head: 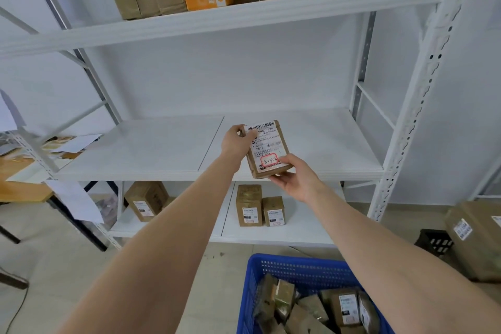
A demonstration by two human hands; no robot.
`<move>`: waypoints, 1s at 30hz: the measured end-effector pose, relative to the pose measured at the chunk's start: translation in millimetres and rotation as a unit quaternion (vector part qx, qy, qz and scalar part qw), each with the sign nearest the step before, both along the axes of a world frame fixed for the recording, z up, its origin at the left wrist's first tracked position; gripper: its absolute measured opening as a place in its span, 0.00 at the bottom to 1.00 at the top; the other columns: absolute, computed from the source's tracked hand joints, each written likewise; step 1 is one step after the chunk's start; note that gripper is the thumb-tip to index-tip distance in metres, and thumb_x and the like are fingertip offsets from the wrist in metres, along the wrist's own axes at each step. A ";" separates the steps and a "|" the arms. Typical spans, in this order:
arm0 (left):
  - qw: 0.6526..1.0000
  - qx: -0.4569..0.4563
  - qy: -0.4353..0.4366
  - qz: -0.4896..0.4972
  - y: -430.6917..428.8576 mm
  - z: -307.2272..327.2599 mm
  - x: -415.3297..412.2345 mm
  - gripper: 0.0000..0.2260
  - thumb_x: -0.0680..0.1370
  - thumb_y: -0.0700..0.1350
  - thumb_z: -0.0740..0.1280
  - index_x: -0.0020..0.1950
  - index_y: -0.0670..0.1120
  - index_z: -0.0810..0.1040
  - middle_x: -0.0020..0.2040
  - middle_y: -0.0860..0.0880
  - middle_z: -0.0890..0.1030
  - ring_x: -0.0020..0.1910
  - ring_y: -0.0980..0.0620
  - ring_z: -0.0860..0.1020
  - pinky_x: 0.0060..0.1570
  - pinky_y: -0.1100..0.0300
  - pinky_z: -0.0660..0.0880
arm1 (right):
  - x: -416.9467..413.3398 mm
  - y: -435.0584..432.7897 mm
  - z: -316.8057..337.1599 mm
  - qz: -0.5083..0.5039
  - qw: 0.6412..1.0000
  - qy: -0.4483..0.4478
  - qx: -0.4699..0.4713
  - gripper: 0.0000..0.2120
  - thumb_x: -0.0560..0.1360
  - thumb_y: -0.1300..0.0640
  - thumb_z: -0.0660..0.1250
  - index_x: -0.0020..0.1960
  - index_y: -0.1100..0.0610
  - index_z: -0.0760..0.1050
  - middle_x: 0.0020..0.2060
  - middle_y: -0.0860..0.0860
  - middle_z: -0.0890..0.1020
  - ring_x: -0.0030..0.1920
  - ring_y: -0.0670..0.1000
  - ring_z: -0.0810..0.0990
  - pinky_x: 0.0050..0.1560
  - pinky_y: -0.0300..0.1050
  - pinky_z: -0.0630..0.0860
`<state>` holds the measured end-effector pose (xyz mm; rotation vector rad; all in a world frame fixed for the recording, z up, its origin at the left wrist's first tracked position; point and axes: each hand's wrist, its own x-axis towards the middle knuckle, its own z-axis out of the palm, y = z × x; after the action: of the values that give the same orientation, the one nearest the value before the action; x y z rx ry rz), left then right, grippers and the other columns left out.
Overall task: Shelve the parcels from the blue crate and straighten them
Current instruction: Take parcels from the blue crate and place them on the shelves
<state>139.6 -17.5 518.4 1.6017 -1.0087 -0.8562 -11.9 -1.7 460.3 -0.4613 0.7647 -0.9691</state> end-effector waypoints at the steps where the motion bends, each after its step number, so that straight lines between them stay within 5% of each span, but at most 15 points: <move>1: 1.000 -0.001 -0.009 -0.003 -0.9 0.0 -1.2 0.18 0.77 0.45 0.68 0.66 0.45 0.71 0.55 0.42 0.80 0.52 0.44 0.81 0.55 0.47 0.78 | -0.6 -0.2 0.2 0.001 1.000 0.002 -0.001 0.10 0.75 0.66 0.66 0.56 0.63 0.74 0.52 0.63 0.82 0.53 0.59 0.82 0.55 0.51 0.80; 4: 0.999 -0.002 -0.030 -0.009 -0.5 0.0 -4.9 0.18 0.78 0.45 0.67 0.67 0.45 0.72 0.55 0.43 0.81 0.52 0.44 0.81 0.54 0.47 0.78 | -3.7 -0.9 0.1 0.004 1.000 0.007 0.001 0.11 0.75 0.66 0.65 0.57 0.63 0.73 0.53 0.63 0.81 0.53 0.59 0.82 0.49 0.48 0.82; 12: 0.999 0.021 -0.039 -0.016 -1.6 -8.4 -10.6 0.15 0.79 0.43 0.65 0.66 0.46 0.73 0.55 0.43 0.81 0.49 0.46 0.81 0.46 0.52 0.80 | -13.2 -5.7 -10.4 0.001 0.999 0.048 -0.007 0.11 0.75 0.68 0.65 0.57 0.64 0.73 0.52 0.62 0.82 0.55 0.59 0.81 0.58 0.52 0.79; 18: 0.997 0.060 -0.050 -0.011 1.1 -31.0 -5.0 0.15 0.79 0.43 0.65 0.65 0.47 0.73 0.55 0.42 0.80 0.51 0.43 0.81 0.49 0.45 0.80 | -12.6 -15.6 -31.4 0.033 0.980 0.191 -0.033 0.11 0.74 0.65 0.69 0.56 0.63 0.75 0.50 0.60 0.83 0.51 0.57 0.82 0.52 0.49 0.81; 23: 0.994 0.088 -0.056 0.013 7.9 -66.4 16.8 0.14 0.79 0.40 0.64 0.65 0.46 0.74 0.56 0.42 0.80 0.50 0.43 0.82 0.45 0.48 0.81 | 8.9 -18.0 -58.6 0.083 0.970 0.226 -0.024 0.14 0.73 0.68 0.68 0.58 0.63 0.75 0.48 0.59 0.83 0.45 0.54 0.83 0.37 0.42 0.80; 30: 0.991 0.133 -0.021 0.008 12.7 -122.6 83.9 0.15 0.79 0.36 0.64 0.65 0.45 0.75 0.57 0.42 0.79 0.52 0.43 0.81 0.44 0.52 0.81 | 76.6 -15.6 -118.0 0.096 0.968 0.232 0.002 0.15 0.74 0.71 0.65 0.58 0.59 0.75 0.53 0.58 0.82 0.52 0.56 0.82 0.46 0.47 0.81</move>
<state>223.5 -4.8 395.9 1.8565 -0.9399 -0.9815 64.7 -17.3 342.3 -0.7605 1.1193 -0.6822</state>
